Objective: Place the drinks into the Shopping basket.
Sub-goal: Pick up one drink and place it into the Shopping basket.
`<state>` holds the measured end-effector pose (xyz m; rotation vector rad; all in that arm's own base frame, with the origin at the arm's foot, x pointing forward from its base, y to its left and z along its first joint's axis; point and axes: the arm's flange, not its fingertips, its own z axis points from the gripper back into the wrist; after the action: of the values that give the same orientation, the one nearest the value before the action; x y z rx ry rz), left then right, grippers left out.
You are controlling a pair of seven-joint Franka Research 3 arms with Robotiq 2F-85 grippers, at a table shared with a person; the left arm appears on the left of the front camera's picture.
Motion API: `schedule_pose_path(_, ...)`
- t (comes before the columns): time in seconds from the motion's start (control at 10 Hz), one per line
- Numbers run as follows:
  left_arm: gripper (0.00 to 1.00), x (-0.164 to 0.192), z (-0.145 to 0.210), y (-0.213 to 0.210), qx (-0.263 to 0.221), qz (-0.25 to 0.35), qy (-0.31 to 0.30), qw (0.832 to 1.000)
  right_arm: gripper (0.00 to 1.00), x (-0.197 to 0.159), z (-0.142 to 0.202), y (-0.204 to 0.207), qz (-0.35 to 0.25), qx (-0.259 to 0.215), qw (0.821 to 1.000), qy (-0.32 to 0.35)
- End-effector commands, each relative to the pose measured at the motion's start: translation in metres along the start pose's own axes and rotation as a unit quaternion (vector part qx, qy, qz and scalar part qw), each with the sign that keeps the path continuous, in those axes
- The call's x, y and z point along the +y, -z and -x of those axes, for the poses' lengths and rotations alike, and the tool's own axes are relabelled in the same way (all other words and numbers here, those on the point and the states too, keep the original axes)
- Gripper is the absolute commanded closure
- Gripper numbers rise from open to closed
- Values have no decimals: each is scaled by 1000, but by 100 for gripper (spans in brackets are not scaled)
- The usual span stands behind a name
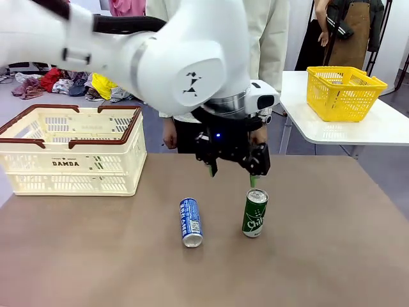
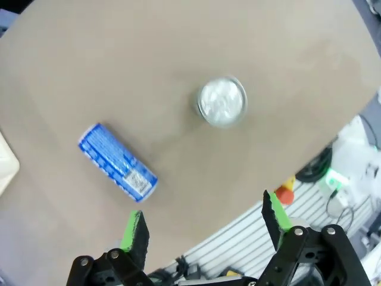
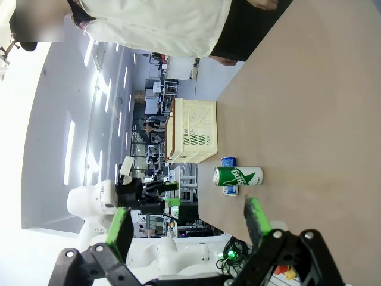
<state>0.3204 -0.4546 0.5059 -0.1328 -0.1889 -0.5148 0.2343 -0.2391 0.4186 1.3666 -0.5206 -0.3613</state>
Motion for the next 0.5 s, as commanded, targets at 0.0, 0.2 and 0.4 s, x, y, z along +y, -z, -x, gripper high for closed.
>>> schedule_pose_path(0.0,0,-23,-37,19,-2,-36,-56,998,0,0,1,-2,-3,3,1000,-11)
schedule_pose_path(0.2,0,-45,-80,43,36,-32,-52,997,0,0,1,-2,-3,3,1000,-11)
schedule_pose_path(0.4,0,-63,-105,58,58,-7,-66,996,0,0,1,-2,-3,3,1000,-11)
